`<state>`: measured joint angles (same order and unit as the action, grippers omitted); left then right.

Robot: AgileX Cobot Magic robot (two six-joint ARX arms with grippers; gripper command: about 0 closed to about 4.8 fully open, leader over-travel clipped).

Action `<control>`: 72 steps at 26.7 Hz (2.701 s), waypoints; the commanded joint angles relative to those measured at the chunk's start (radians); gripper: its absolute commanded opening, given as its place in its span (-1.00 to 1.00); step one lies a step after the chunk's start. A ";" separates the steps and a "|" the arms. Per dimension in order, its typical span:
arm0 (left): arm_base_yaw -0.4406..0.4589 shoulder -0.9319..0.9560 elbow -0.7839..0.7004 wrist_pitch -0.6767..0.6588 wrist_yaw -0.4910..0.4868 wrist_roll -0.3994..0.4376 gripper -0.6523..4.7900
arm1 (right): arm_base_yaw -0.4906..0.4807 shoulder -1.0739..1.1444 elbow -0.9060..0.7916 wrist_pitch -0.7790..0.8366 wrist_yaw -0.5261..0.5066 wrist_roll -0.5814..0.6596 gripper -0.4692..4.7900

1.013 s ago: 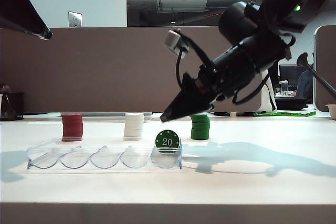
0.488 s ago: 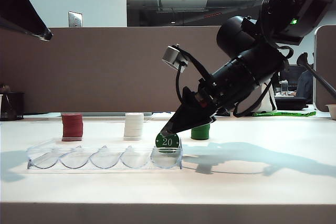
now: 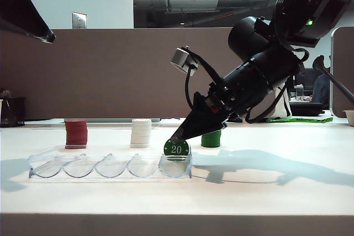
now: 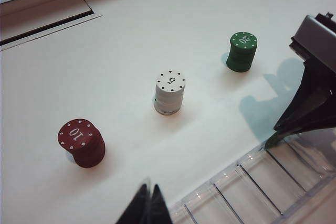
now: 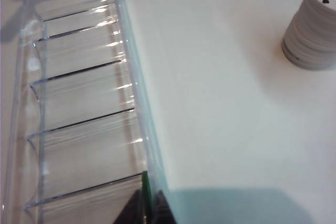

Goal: Pick up the chip in the box and place it on the pile of chips with the same color.

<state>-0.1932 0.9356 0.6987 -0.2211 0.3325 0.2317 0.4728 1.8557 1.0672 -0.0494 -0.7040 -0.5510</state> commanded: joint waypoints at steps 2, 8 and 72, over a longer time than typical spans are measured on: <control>0.000 0.003 0.004 0.009 0.005 0.000 -0.78 | 0.001 -0.007 0.003 0.009 -0.013 0.002 -0.80; 0.000 0.005 0.004 0.006 0.005 0.000 -0.78 | 0.001 -0.026 0.003 0.008 -0.038 0.011 -0.83; 0.000 0.008 0.004 -0.002 0.010 -0.004 -0.78 | -0.276 0.162 0.110 0.532 -0.080 1.486 -0.83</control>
<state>-0.1932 0.9455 0.6987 -0.2283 0.3336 0.2314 0.1959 2.0205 1.1713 0.4660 -0.7849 0.9314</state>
